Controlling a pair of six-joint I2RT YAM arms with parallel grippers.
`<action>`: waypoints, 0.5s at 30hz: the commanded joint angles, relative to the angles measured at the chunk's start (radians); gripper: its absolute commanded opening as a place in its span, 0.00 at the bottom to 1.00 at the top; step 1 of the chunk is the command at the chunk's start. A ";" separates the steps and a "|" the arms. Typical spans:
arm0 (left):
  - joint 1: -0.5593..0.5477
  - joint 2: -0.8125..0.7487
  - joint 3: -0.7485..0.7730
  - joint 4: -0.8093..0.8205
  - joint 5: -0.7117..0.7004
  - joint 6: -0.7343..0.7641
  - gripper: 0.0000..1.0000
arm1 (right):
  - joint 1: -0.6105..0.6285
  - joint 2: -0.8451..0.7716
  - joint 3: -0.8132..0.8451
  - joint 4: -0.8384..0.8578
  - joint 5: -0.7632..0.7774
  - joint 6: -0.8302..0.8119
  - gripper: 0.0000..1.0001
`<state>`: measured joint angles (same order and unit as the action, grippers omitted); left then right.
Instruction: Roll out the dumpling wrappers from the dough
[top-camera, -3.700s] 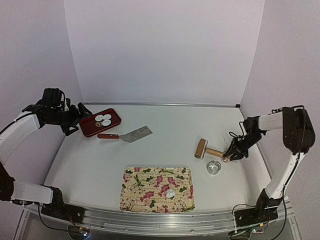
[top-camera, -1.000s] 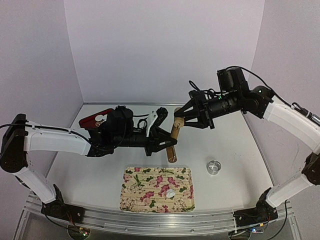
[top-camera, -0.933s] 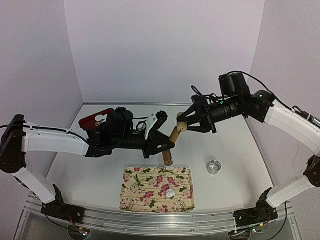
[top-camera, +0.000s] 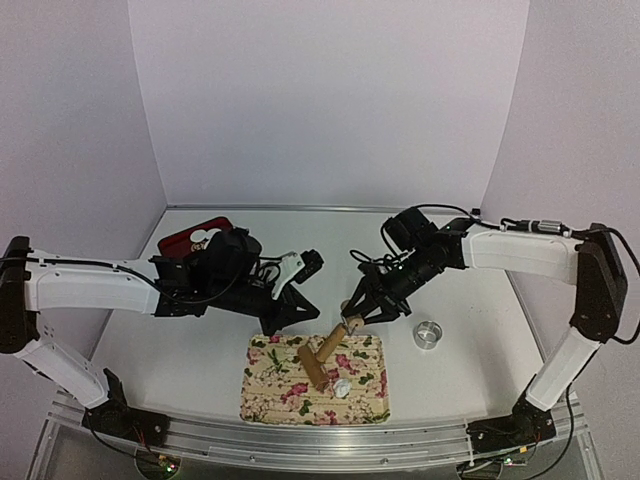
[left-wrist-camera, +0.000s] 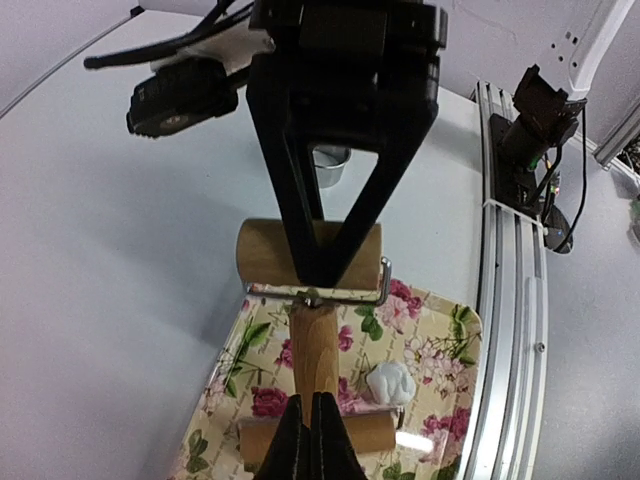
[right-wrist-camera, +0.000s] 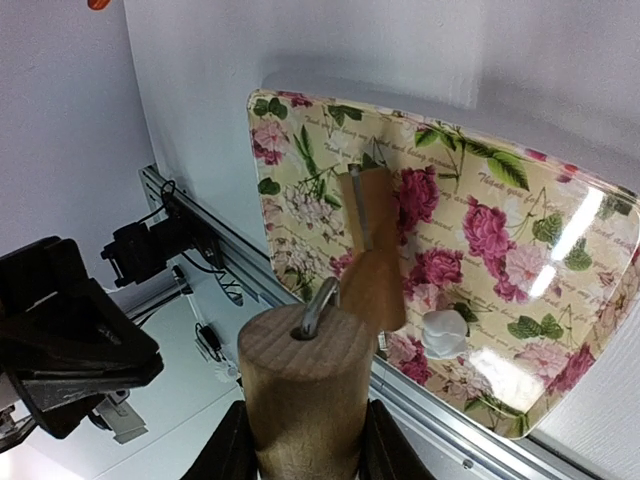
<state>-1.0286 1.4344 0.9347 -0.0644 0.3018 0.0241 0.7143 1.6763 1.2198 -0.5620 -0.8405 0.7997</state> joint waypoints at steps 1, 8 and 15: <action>-0.004 0.028 -0.057 0.122 -0.014 0.004 0.00 | 0.010 0.061 0.038 0.020 -0.033 -0.053 0.26; -0.004 0.052 -0.096 0.167 -0.025 -0.078 0.07 | 0.010 0.110 0.084 0.051 -0.038 -0.060 0.07; -0.004 -0.103 -0.246 0.309 -0.080 -0.262 0.69 | 0.011 0.080 0.132 0.101 -0.073 -0.016 0.00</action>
<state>-1.0286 1.4409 0.7500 0.1098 0.2680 -0.1234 0.7235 1.7995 1.2979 -0.5258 -0.8680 0.7618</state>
